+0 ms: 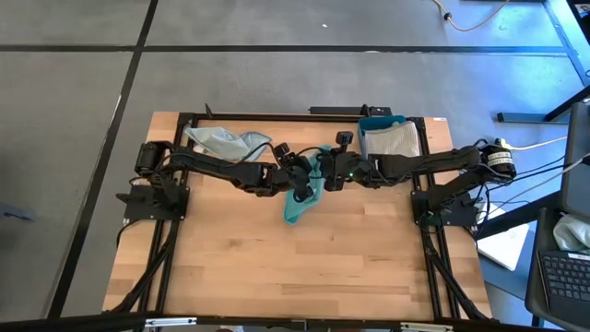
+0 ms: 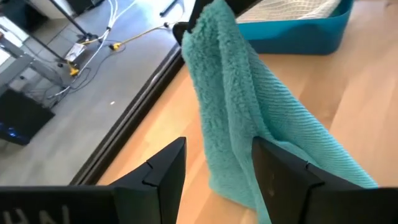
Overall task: Fold microfiber towels
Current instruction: Fold the blue microfiber cloth
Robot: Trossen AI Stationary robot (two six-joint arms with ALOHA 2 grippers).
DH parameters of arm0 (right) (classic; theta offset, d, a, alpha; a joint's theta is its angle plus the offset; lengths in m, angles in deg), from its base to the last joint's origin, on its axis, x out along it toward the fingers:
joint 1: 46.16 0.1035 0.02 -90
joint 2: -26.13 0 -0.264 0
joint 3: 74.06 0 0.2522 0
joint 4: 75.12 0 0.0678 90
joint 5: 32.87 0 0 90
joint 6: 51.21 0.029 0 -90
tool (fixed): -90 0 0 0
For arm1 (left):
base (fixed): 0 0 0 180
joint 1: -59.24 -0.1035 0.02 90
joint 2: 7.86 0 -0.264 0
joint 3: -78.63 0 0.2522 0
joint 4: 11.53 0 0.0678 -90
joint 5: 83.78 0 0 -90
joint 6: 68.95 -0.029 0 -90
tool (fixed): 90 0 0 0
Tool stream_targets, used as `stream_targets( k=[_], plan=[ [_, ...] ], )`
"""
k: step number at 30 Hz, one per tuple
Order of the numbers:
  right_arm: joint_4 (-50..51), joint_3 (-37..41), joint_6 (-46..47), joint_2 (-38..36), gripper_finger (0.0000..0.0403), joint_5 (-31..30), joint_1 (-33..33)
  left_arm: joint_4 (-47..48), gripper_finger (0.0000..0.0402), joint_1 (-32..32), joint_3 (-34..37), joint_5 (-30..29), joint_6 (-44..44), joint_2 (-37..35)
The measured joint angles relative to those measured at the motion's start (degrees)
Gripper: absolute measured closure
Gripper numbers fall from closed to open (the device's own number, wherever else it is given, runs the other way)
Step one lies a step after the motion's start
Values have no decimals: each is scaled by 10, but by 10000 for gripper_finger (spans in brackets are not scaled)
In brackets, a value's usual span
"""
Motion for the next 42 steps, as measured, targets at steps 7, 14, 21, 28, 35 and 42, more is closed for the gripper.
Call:
stream_targets(
  k=[7,14,21,28,35,42],
  plan=[
    [-1,0,0,0,397,0,-1,-39,227,24,0,5,-17,-3],
    [-1,0,0,0,397,1,-1,-67,227,51,-7,-39,-31,-30],
    [-4,0,0,0,397,4,-1,-77,227,34,-7,-35,-14,-2],
    [-7,0,0,0,397,5,-1,-93,227,29,-6,-33,-17,21],
    [-9,0,0,0,397,21,-1,-87,227,10,-7,-62,-21,48],
    [0,0,0,0,397,16,-1,-57,227,7,-7,-92,-19,47]
  ],
)
